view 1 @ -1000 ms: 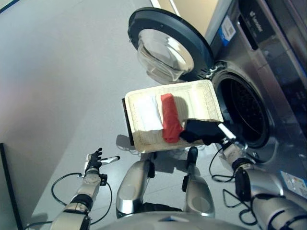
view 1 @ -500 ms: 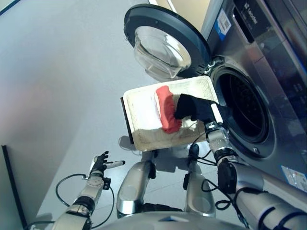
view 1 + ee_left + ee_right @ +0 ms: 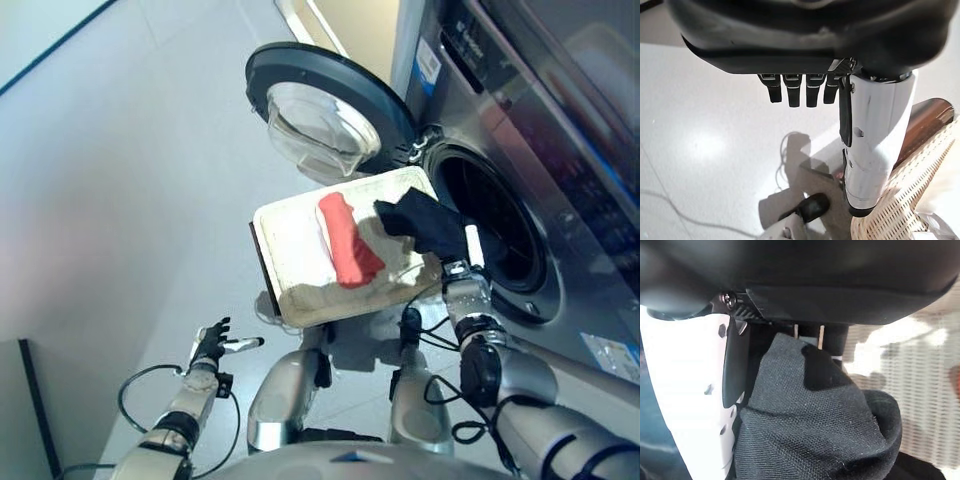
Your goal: Pick up the clothes and place them into the washing machine
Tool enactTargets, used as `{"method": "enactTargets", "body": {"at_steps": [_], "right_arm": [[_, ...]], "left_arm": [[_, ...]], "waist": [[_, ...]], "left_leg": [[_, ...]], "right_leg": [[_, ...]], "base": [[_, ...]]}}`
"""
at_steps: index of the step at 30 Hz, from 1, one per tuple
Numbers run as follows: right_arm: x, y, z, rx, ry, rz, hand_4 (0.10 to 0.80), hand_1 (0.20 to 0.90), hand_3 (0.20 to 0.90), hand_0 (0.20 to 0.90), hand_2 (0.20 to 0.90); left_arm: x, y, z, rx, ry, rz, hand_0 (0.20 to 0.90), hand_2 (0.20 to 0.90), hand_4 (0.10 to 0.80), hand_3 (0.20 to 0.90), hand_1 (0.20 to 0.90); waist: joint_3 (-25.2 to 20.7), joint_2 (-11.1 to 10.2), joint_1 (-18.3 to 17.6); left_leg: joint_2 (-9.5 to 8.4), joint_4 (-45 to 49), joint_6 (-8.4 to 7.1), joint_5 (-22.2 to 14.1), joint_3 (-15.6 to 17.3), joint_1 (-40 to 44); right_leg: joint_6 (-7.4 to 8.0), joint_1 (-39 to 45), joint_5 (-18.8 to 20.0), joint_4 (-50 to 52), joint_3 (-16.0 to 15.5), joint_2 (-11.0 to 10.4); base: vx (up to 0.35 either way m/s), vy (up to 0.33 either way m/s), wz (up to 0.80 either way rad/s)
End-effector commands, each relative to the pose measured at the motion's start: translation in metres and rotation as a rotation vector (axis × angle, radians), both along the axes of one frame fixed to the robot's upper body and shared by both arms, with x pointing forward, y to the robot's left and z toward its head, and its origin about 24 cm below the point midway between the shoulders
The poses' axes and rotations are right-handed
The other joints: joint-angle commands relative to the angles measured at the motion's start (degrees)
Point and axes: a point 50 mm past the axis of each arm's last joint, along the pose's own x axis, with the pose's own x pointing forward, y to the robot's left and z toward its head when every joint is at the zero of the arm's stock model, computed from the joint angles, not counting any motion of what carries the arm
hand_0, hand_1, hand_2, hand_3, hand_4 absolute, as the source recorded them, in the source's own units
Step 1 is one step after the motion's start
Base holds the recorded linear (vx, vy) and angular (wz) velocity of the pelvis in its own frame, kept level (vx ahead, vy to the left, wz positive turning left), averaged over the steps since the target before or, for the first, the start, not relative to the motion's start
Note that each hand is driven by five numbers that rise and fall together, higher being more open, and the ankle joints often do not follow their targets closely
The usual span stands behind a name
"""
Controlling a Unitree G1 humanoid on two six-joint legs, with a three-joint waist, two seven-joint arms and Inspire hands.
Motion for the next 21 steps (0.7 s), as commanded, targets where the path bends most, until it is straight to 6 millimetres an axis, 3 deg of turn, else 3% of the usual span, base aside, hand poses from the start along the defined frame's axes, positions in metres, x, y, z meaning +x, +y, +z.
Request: {"method": "enactTargets", "body": {"at_steps": [1,5,6,8,10,13,14,20,21], "right_arm": [[0.027,-0.028,0.062,-0.043,-0.231,-0.113,0.3,0.2,0.2,0.2,0.2],[0.031,-0.03,0.072,-0.046,-0.255,-0.123,0.3,0.2,0.2,0.2,0.2],[0.035,-0.032,0.079,-0.043,-0.272,-0.13,0.3,0.2,0.2,0.2,0.2],[0.036,-0.032,0.081,-0.038,-0.274,-0.133,0.3,0.2,0.2,0.2,0.2],[0.044,-0.039,0.104,-0.064,-0.32,-0.143,0.3,0.2,0.2,0.2,0.2],[0.049,-0.042,0.121,-0.073,-0.359,-0.156,0.3,0.2,0.2,0.2,0.2],[0.055,-0.042,0.141,-0.075,-0.418,-0.17,0.3,0.2,0.2,0.2,0.2],[0.066,-0.038,0.206,-0.141,-0.593,-0.189,0.3,0.2,0.2,0.2,0.2],[0.066,-0.037,0.208,-0.142,-0.593,-0.189,0.3,0.2,0.2,0.2,0.2]], "left_arm": [[-0.003,-0.027,-0.008,-0.033,0.033,-0.071,0.9,0.9,0.8,0.9,0.9],[-0.005,-0.032,-0.01,-0.044,0.041,-0.09,0.9,0.9,0.8,0.9,0.9],[0.0,-0.032,-0.007,-0.045,0.025,-0.101,0.9,0.9,0.8,0.9,0.9],[0.0,-0.03,-0.006,-0.048,0.018,-0.098,0.9,0.9,0.8,0.9,0.9],[0.0,-0.024,-0.005,-0.045,0.008,-0.085,0.9,0.9,0.8,0.9,0.9],[-0.003,-0.018,-0.005,-0.035,0.015,-0.084,0.9,0.9,0.8,0.9,0.9],[-0.01,-0.011,-0.007,-0.017,0.037,-0.081,0.9,0.9,0.8,0.9,0.9],[-0.024,0.008,-0.011,0.025,0.086,-0.053,0.9,0.9,0.8,0.9,0.9],[-0.024,0.007,-0.011,0.023,0.084,-0.052,0.9,0.9,0.8,0.9,0.9]], "waist": [[-0.34,11.98,-0.69],[-0.15,14.32,-1.59],[0.36,14.72,-2.21],[0.37,14.72,-2.45],[0.83,14.72,-2.81],[1.16,14.72,-3.04],[1.75,14.72,-3.65],[3.36,14.72,-5.3],[3.38,14.72,-5.31]], "left_leg": [[3.94,7.31,-10.23,-1.04,-5.65,-0.62],[3.46,7.71,-10.34,-0.94,-5.59,-0.86],[2.24,8.0,-10.31,-0.76,-5.18,-1.11],[1.71,7.95,-10.29,-0.75,-5.02,-1.06],[-0.32,8.02,-10.23,-0.3,-4.25,-1.34],[-1.78,7.91,-10.13,-0.07,-3.77,-1.13],[-2.87,8.1,-9.97,0.14,-3.2,-1.1],[-5.51,7.46,-8.82,-0.13,-2.04,-0.02],[-5.6,7.33,-8.75,-0.11,-1.96,-0.02]], "right_leg": [[-0.4,2.17,-2.88,-0.22,0.99,-7.58],[-0.32,1.41,-2.88,-0.22,1.48,-8.63],[-0.04,0.67,-2.95,-0.22,2.06,-10.23],[0.07,0.39,-3.0,-0.22,2.31,-10.93],[0.77,-0.44,-2.85,-0.22,3.29,-14.04],[1.26,-0.73,-2.61,-0.22,3.96,-15.94],[1.73,-0.7,-2.29,-0.22,4.74,-17.52],[3.04,-0.66,-1.96,-0.22,6.67,-20.16],[3.12,-0.78,-1.97,-0.22,6.76,-20.25]], "base": [[0.039,0.09,-0.07],[0.026,0.076,-0.1],[0.03,0.102,-0.15],[0.021,0.067,-0.18],[0.009,0.043,-0.34],[0.027,0.047,-0.11],[0.034,0.039,0.02],[0.046,0.035,-0.19],[0.051,0.024,-0.03]]}}
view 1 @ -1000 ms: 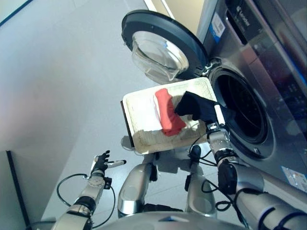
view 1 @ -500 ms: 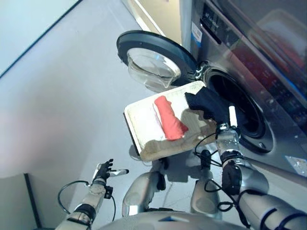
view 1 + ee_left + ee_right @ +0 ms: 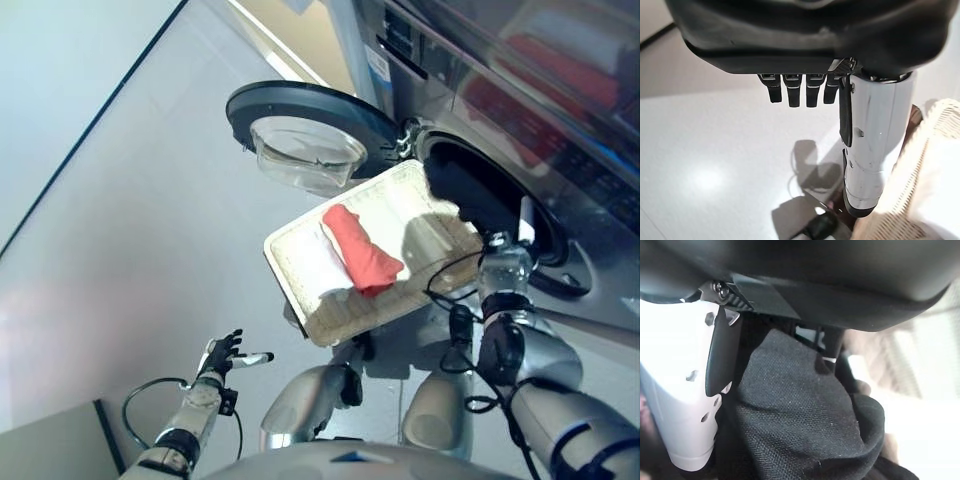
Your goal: Pick up the clothes and place them into the washing machine
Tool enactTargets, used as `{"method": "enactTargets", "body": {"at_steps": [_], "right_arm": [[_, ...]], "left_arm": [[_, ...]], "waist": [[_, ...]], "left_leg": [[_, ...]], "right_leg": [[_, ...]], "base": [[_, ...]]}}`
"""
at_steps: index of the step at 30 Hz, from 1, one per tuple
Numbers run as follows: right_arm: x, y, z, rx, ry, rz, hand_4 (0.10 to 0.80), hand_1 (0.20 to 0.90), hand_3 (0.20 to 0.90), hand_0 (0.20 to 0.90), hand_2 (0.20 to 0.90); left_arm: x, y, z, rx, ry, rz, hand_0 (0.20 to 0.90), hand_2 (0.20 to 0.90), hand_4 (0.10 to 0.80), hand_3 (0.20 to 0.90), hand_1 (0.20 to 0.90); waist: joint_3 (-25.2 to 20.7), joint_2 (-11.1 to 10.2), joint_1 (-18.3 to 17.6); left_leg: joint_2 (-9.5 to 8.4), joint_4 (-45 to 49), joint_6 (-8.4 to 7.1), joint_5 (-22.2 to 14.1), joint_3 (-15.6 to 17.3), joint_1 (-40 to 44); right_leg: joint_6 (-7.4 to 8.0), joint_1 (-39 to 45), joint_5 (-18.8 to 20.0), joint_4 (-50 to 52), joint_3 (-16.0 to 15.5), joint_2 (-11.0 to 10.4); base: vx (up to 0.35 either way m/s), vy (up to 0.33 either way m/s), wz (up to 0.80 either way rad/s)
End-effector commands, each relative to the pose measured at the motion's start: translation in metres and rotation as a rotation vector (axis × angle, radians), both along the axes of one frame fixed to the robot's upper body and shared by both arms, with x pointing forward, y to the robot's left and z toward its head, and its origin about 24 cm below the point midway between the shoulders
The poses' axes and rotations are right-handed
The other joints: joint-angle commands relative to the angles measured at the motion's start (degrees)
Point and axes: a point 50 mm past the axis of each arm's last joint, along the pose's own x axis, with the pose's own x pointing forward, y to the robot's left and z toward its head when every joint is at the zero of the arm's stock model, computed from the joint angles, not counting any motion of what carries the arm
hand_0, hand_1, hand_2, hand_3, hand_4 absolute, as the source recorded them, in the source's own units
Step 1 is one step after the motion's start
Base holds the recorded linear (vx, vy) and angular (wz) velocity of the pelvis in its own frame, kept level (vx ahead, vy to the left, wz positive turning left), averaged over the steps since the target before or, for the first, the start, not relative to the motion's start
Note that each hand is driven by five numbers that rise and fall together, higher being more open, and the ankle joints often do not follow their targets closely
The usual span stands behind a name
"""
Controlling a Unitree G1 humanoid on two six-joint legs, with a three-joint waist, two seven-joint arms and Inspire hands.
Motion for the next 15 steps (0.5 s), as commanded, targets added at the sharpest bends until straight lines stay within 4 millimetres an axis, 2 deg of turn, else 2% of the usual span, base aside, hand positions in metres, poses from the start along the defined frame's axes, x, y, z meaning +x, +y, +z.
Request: {"method": "enactTargets", "body": {"at_steps": [1,3,4,5,6,8,10,12,14,15], "right_arm": [[0.036,0.005,0.155,-0.165,-0.433,-0.035,0.3,0.2,0.2,0.2,0.2],[0.036,0.008,0.18,-0.229,-0.468,-0.036,0.3,0.2,0.2,0.2,0.2],[0.036,0.009,0.182,-0.23,-0.468,-0.036,0.3,0.2,0.2,0.2,0.2],[0.032,0.004,0.208,-0.311,-0.496,-0.053,0.3,0.2,0.2,0.2,0.2],[0.032,0.005,0.211,-0.313,-0.496,-0.054,0.3,0.2,0.2,0.2,0.2],[0.019,0.003,0.265,-0.495,-0.562,-0.085,0.3,0.2,0.2,0.2,0.2],[0.007,0.008,0.299,-0.626,-0.612,-0.104,0.3,0.2,0.2,0.2,0.2],[-0.004,0.013,0.322,-0.714,-0.666,-0.126,0.3,0.2,0.2,0.2,0.2],[-0.011,0.013,0.335,-0.777,-0.669,-0.147,0.3,0.2,0.2,0.2,0.2],[-0.011,0.011,0.336,-0.805,-0.642,-0.152,0.549,0.549,0.549,0.549,0.549]], "left_arm": [[-0.002,0.016,-0.002,0.082,0.041,-0.004,0.9,0.9,0.8,0.9,0.9],[-0.002,0.019,-0.001,0.087,0.037,0.007,0.9,0.9,0.8,0.9,0.9],[-0.001,0.019,-0.001,0.086,0.035,0.008,0.9,0.9,0.8,0.9,0.9],[0.002,0.021,0.001,0.09,0.02,0.021,0.9,0.9,0.8,0.9,0.9],[0.003,0.02,0.001,0.089,0.018,0.021,0.9,0.9,0.8,0.9,0.9],[0.01,0.023,0.006,0.092,-0.02,0.031,0.9,0.9,0.8,0.9,0.9],[0.012,0.024,0.008,0.09,-0.038,0.048,0.9,0.9,0.8,0.9,0.9],[0.011,0.021,0.008,0.077,-0.045,0.057,0.9,0.9,0.8,0.9,0.9],[0.007,0.022,0.007,0.074,-0.041,0.071,0.9,0.9,0.8,0.9,0.9],[0.005,0.022,0.006,0.072,-0.038,0.08,0.9,0.9,0.8,0.9,0.9]], "waist": [[6.8,9.92,-0.93],[6.8,9.92,-0.83],[6.81,9.92,-0.79],[6.8,9.92,-0.42],[6.81,9.92,-0.36],[6.81,9.92,0.43],[6.81,9.92,0.96],[6.81,9.92,1.38],[6.81,9.92,1.55],[6.81,9.92,1.59]], "left_leg": [[1.26,7.51,-4.81,2.28,-0.34,0.28],[1.3,7.47,-4.38,2.06,-0.09,0.01],[1.27,7.45,-4.37,2.04,-0.01,-0.06],[1.27,7.49,-4.32,1.88,-0.04,-0.1],[1.18,7.5,-4.31,1.89,0.02,-0.22],[1.34,7.84,-4.48,1.58,-0.53,-1.05],[1.63,8.16,-4.65,1.59,-0.61,-1.95],[2.07,8.41,-4.89,1.62,-0.53,-3.05],[2.57,8.92,-5.28,1.53,-0.56,-4.01],[2.86,9.06,-5.46,1.33,-0.57,-4.29]], "right_leg": [[-4.17,3.76,-4.56,-0.17,5.12,-11.06],[-4.06,3.23,-4.41,-0.17,5.25,-10.98],[-4.05,3.1,-4.42,-0.17,5.33,-11.01],[-4.03,2.79,-4.1,-0.17,5.49,-11.05],[-4.0,2.64,-4.12,-0.17,5.56,-11.14],[-4.0,2.11,-3.81,-0.17,5.66,-10.7],[-3.98,1.49,-3.22,-0.17,5.8,-10.23],[-3.91,0.66,-2.51,-0.17,6.2,-9.63],[-3.96,0.24,-2.0,-0.17,6.47,-8.99],[-3.89,0.14,-1.81,-0.13,6.55,-8.66]], "base": [[0.047,0.02,-0.03],[0.039,0.014,-0.05],[0.022,0.003,-0.07],[0.015,0.002,-0.06],[0.0,0.0,0.0],[0.012,-0.032,-0.02],[0.008,-0.033,-0.01],[-0.003,-0.032,-0.03],[0.003,-0.025,-0.11],[0.006,-0.017,-0.14]]}}
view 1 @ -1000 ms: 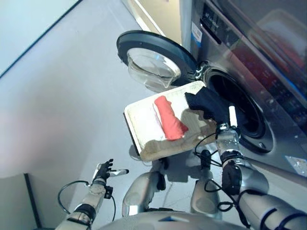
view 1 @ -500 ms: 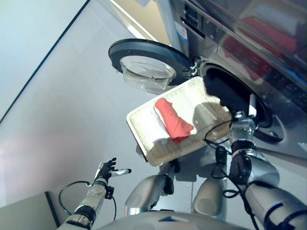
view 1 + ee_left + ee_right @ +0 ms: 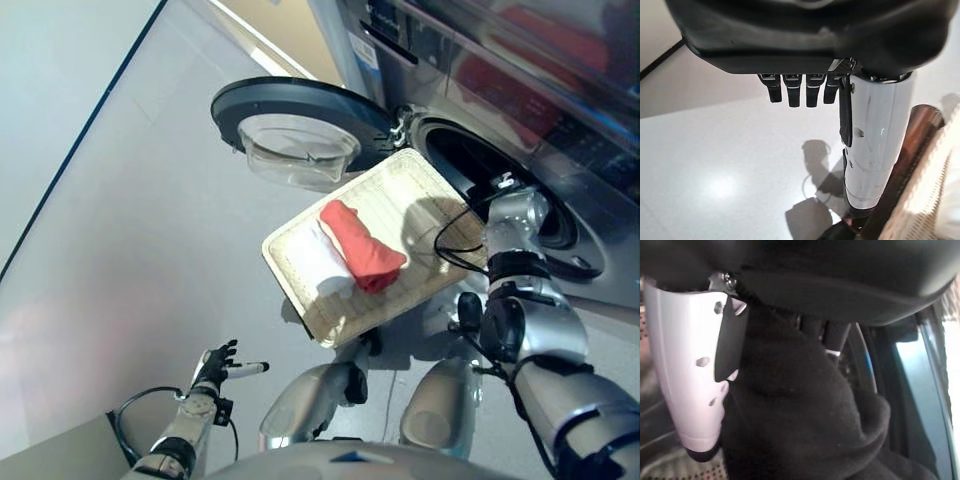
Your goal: Pick up the clothes and place them into the washing machine
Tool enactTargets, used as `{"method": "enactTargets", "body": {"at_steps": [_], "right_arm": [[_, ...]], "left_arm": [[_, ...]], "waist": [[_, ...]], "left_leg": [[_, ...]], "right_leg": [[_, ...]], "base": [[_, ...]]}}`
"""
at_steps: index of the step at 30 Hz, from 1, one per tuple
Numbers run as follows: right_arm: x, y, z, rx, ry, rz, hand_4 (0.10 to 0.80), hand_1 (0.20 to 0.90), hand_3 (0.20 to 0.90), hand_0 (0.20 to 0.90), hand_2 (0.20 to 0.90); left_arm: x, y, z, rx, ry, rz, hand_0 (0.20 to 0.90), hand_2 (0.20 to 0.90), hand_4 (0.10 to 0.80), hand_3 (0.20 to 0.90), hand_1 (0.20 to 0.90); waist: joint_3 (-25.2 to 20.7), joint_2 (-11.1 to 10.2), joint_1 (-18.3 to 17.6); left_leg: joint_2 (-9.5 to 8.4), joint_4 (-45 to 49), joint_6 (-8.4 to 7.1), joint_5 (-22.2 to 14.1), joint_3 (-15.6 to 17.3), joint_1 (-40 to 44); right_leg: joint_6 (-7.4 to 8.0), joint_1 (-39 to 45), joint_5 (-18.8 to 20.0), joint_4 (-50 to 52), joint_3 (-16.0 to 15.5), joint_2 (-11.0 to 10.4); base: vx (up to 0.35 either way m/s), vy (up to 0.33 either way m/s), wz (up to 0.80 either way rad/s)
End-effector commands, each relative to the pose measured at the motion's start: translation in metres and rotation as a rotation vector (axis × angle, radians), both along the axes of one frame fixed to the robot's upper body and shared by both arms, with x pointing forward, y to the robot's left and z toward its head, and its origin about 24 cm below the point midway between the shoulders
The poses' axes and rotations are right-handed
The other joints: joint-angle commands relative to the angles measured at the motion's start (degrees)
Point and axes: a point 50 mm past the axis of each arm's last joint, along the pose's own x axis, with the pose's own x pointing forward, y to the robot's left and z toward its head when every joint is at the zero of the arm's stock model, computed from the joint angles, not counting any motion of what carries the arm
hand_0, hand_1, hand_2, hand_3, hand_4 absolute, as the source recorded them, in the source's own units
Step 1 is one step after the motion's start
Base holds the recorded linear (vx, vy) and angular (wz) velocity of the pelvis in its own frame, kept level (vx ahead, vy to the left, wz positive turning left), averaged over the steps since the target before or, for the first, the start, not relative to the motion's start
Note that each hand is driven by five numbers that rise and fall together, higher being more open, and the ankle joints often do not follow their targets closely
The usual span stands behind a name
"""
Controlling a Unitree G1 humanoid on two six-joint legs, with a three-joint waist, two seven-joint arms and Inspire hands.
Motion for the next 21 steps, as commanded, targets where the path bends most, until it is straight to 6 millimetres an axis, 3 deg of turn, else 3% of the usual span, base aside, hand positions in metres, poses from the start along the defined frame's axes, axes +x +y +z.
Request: {"method": "enactTargets", "body": {"at_steps": [1,4,11,19,21], "right_arm": [[-0.038,-0.005,0.254,-0.454,-0.618,-0.087,0.8,0.9,0.9,0.9,0.9],[-0.034,-0.008,0.248,-0.434,-0.593,-0.075,0.8,0.9,0.9,0.9,0.9],[-0.017,-0.017,0.21,-0.307,-0.512,-0.048,0.8,0.9,0.9,0.9,0.9],[-0.008,-0.011,0.194,-0.228,-0.495,-0.014,0.8,0.9,0.9,0.9,0.9],[-0.003,-0.01,0.182,-0.164,-0.485,-0.003,0.8,0.9,0.9,0.9,0.9]], "left_arm": [[0.003,0.018,0.004,0.059,-0.017,0.076,0.9,0.9,0.8,0.9,0.9],[0.0,0.017,0.002,0.055,-0.004,0.094,0.9,0.9,0.8,0.9,0.9],[0.001,0.014,0.002,0.045,-0.014,0.103,0.9,0.9,0.8,0.9,0.9],[0.0,0.014,0.002,0.05,-0.004,0.084,0.9,0.9,0.8,0.9,0.9],[0.0,0.012,0.001,0.047,0.002,0.079,0.9,0.9,0.8,0.9,0.9]], "waist": [[6.82,9.9,1.44],[6.82,9.9,1.46],[6.82,9.9,1.86],[6.82,9.9,1.9],[6.82,9.9,1.82]], "left_leg": [[4.39,9.07,-8.95,2.89,-0.53,-0.72],[4.73,9.41,-9.23,2.79,-0.59,-1.16],[5.01,9.13,-9.2,2.56,-0.42,-0.87],[4.91,8.43,-9.02,2.51,-0.32,-0.32],[4.96,8.43,-9.0,2.42,-0.15,-0.22]], "right_leg": [[-4.84,4.89,-2.61,0.12,5.5,-6.85],[-4.99,4.46,-2.39,0.21,5.76,-6.5],[-4.78,4.44,-2.62,0.46,6.5,-6.49],[-4.51,4.82,-2.9,0.32,6.55,-6.69],[-4.47,4.88,-2.97,0.42,6.55,-6.67]], "base": [[0.011,-0.012,-0.09],[0.003,-0.011,-0.09],[-0.003,-0.009,0.02],[-0.006,-0.004,0.03],[0.0,0.0,0.0]]}}
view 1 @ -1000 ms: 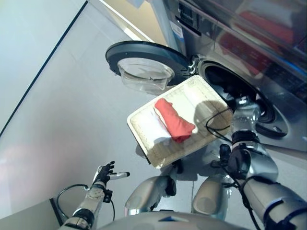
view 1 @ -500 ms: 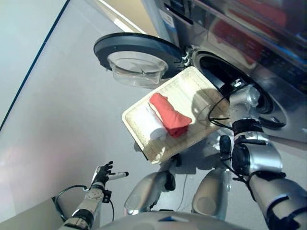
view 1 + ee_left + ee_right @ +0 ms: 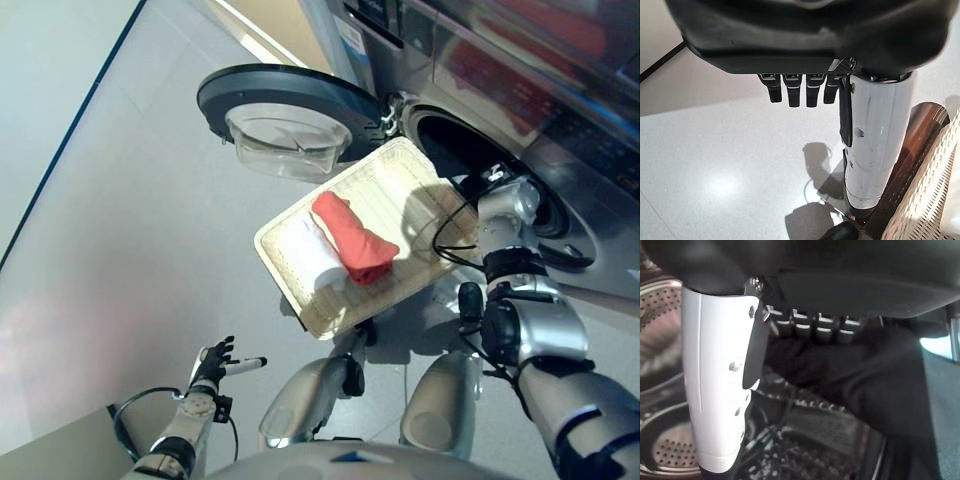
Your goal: Pick up the clothes and place them into the washing machine
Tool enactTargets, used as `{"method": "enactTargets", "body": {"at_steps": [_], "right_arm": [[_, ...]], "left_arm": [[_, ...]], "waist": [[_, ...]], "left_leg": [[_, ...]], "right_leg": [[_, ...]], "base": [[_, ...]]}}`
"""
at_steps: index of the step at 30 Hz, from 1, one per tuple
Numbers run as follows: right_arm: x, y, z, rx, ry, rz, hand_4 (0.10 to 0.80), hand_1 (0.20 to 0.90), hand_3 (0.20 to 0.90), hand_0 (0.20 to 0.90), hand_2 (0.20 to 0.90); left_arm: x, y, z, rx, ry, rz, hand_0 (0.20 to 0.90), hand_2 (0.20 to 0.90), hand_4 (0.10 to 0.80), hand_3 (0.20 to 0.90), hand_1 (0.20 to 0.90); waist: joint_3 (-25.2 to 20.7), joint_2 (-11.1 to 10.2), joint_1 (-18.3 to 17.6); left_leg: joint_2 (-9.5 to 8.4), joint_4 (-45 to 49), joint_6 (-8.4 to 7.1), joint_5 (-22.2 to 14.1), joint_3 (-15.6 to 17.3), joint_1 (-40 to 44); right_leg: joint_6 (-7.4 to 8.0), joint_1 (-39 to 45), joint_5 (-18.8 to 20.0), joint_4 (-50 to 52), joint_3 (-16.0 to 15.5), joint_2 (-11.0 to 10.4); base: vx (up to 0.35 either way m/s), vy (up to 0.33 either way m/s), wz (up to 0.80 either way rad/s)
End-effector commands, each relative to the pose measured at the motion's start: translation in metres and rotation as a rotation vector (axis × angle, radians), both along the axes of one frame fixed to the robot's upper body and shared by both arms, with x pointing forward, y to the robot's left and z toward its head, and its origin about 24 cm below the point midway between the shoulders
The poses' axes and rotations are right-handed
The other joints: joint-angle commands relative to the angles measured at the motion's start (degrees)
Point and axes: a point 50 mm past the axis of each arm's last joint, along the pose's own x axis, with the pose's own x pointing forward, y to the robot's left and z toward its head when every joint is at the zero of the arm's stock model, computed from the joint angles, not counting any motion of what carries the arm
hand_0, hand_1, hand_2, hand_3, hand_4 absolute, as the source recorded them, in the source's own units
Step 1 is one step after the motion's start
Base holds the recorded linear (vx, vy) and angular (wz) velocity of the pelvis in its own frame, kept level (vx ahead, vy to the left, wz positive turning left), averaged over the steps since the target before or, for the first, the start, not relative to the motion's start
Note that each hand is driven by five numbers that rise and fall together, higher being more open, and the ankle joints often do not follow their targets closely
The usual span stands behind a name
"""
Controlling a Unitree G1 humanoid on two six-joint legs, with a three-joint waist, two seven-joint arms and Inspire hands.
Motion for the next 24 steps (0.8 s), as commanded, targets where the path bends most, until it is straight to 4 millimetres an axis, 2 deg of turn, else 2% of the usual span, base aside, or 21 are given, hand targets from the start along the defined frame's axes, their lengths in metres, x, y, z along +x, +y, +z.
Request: {"method": "enactTargets", "body": {"at_steps": [1,3,4,5,6,7,8,9,11,12,13,14,15,16,21,23,24], "right_arm": [[-0.005,-0.015,0.177,-0.043,-0.512,-0.027,0.8,0.9,0.9,0.9,0.9],[-0.003,-0.011,0.168,0.02,-0.525,-0.02,0.8,0.9,0.9,0.9,0.9],[0.005,-0.004,0.148,0.112,-0.502,0.0,0.8,0.9,0.9,0.9,0.9],[0.005,-0.004,0.147,0.113,-0.501,0.0,0.8,0.9,0.9,0.9,0.9],[0.012,0.001,0.126,0.167,-0.427,0.015,0.8,0.9,0.9,0.9,0.9],[0.012,0.001,0.126,0.168,-0.425,0.016,0.8,0.9,0.9,0.9,0.9],[0.016,0.003,0.112,0.195,-0.379,0.023,0.8,0.9,0.9,0.9,0.9],[0.022,0.009,0.089,0.237,-0.298,0.054,0.8,0.9,0.9,0.9,0.9],[0.024,0.01,0.081,0.244,-0.267,0.062,0.8,0.9,0.9,0.9,0.9],[0.026,0.014,0.065,0.274,-0.219,0.074,0.8,0.9,0.9,0.9,0.9],[0.026,0.014,0.064,0.275,-0.219,0.075,0.8,0.9,0.9,0.9,0.9],[0.027,0.018,0.048,0.311,-0.17,0.083,0.8,0.9,0.9,0.9,0.9],[0.027,0.018,0.048,0.312,-0.17,0.084,0.8,0.9,0.9,0.9,0.9],[0.028,0.027,0.032,0.35,-0.141,0.113,0.8,0.9,0.9,0.9,0.9],[0.026,0.035,-0.007,0.346,0.012,0.15,0.8,0.9,0.9,0.9,0.9],[0.025,0.041,-0.021,0.336,0.086,0.181,0.8,0.9,0.9,0.9,0.9],[0.025,0.041,-0.021,0.336,0.087,0.182,0.8,0.9,0.9,0.9,0.9]], "left_arm": [[0.001,0.01,0.001,0.052,0.007,0.046,0.9,0.9,0.8,0.9,0.9],[0.001,0.009,0.0,0.047,0.01,0.041,0.9,0.9,0.8,0.9,0.9],[0.001,0.004,-0.001,0.036,0.017,0.031,0.9,0.9,0.8,0.9,0.9],[0.001,0.005,-0.001,0.036,0.019,0.032,0.9,0.9,0.8,0.9,0.9],[0.001,0.002,-0.002,0.031,0.027,0.03,0.9,0.9,0.8,0.9,0.9],[0.001,0.002,-0.002,0.032,0.028,0.03,0.9,0.9,0.8,0.9,0.9],[0.003,0.0,-0.002,0.025,0.025,0.026,0.9,0.9,0.8,0.9,0.9],[0.006,-0.003,-0.001,0.02,0.016,0.022,0.9,0.9,0.8,0.9,0.9],[0.007,-0.003,0.0,0.022,0.016,0.019,0.9,0.9,0.8,0.9,0.9],[0.008,-0.006,-0.001,0.021,0.018,0.009,0.9,0.9,0.8,0.9,0.9],[0.008,-0.006,-0.001,0.022,0.018,0.009,0.9,0.9,0.8,0.9,0.9],[0.008,-0.008,-0.002,0.024,0.026,-0.005,0.9,0.9,0.8,0.9,0.9],[0.007,-0.008,-0.002,0.025,0.027,-0.005,0.9,0.9,0.8,0.9,0.9],[0.01,-0.01,0.0,0.024,0.018,-0.015,0.9,0.9,0.8,0.9,0.9],[0.008,-0.008,-0.001,0.032,0.027,-0.025,0.9,0.9,0.8,0.9,0.9],[0.011,-0.006,0.0,0.044,0.024,-0.03,0.9,0.9,0.8,0.9,0.9],[0.011,-0.006,0.0,0.044,0.025,-0.03,0.9,0.9,0.8,0.9,0.9]], "waist": [[6.81,9.91,1.38],[6.81,9.91,1.13],[6.81,9.91,0.8],[6.81,9.91,0.72],[6.81,9.91,0.35],[6.81,9.91,0.31],[6.81,9.91,0.21],[6.81,9.91,0.12],[6.81,9.91,0.1],[6.81,9.91,0.05],[6.81,9.91,0.06],[6.81,9.91,0.02],[6.81,9.91,0.03],[6.81,9.91,0.28],[6.81,9.91,0.61],[6.81,9.91,0.9],[6.81,9.91,0.9]], "left_leg": [[4.33,8.46,-9.79,1.37,0.72,1.47],[4.33,8.36,-9.81,1.33,0.62,1.84],[4.42,8.28,-9.9,1.33,0.49,2.4],[4.48,8.25,-9.92,1.31,0.44,2.51],[4.6,8.32,-9.92,1.38,0.34,2.77],[4.64,8.32,-9.93,1.37,0.31,2.82],[4.62,8.3,-9.91,1.34,0.34,2.92],[4.78,8.22,-9.94,1.33,0.2,3.22],[5.0,8.21,-9.95,1.29,0.13,3.28],[5.27,8.19,-10.02,1.32,0.12,3.18],[5.32,8.21,-10.04,1.33,0.1,3.2],[5.72,8.0,-10.1,1.28,0.17,3.25],[5.77,7.98,-10.12,1.28,0.15,3.31],[5.99,7.74,-10.09,1.26,0.13,3.52],[6.55,6.76,-9.77,1.06,-0.08,4.2],[6.79,6.71,-9.57,1.12,-0.01,4.33],[6.82,6.7,-9.58,1.1,0.0,4.34]], "right_leg": [[-4.49,6.29,-3.47,0.19,5.21,-6.67],[-4.49,6.54,-3.57,0.23,5.24,-6.56],[-4.44,6.91,-3.79,0.31,5.19,-6.4],[-4.46,7.03,-3.82,0.33,5.14,-6.33],[-4.44,7.19,-3.91,0.33,5.05,-6.29],[-4.45,7.25,-3.91,0.34,5.01,-6.25],[-4.43,7.33,-3.99,0.3,4.96,-6.17],[-4.43,7.56,-4.05,0.23,4.84,-5.99],[-4.53,7.66,-4.03,0.13,4.72,-5.8],[-4.65,7.6,-4.01,-0.02,4.69,-5.54],[-4.68,7.64,-3.99,-0.02,4.67,-5.49],[-4.74,7.72,-4.12,-0.06,4.5,-5.18],[-4.76,7.77,-4.14,-0.04,4.48,-5.13],[-4.87,8.02,-4.19,-0.02,4.37,-4.85],[-5.0,8.62,-4.38,-0.1,3.73,-4.09],[-5.05,8.76,-4.44,-0.11,3.51,-3.8],[-5.07,8.77,-4.45,-0.12,3.51,-3.76]], "base": [[0.0,0.0,0.0],[0.0,0.0,0.0],[0.0,0.0,0.0],[0.015,0.004,0.03],[0.0,0.0,0.0],[0.0,0.0,0.0],[0.0,0.0,0.0],[0.0,0.0,0.0],[0.0,0.0,0.0],[0.0,0.0,0.0],[-0.018,-0.034,-0.02],[-0.01,-0.02,-0.04],[-0.016,-0.045,-0.03],[-0.013,-0.04,0.01],[-0.013,-0.023,0.05],[0.0,0.0,0.0],[0.0,0.0,0.0]]}}
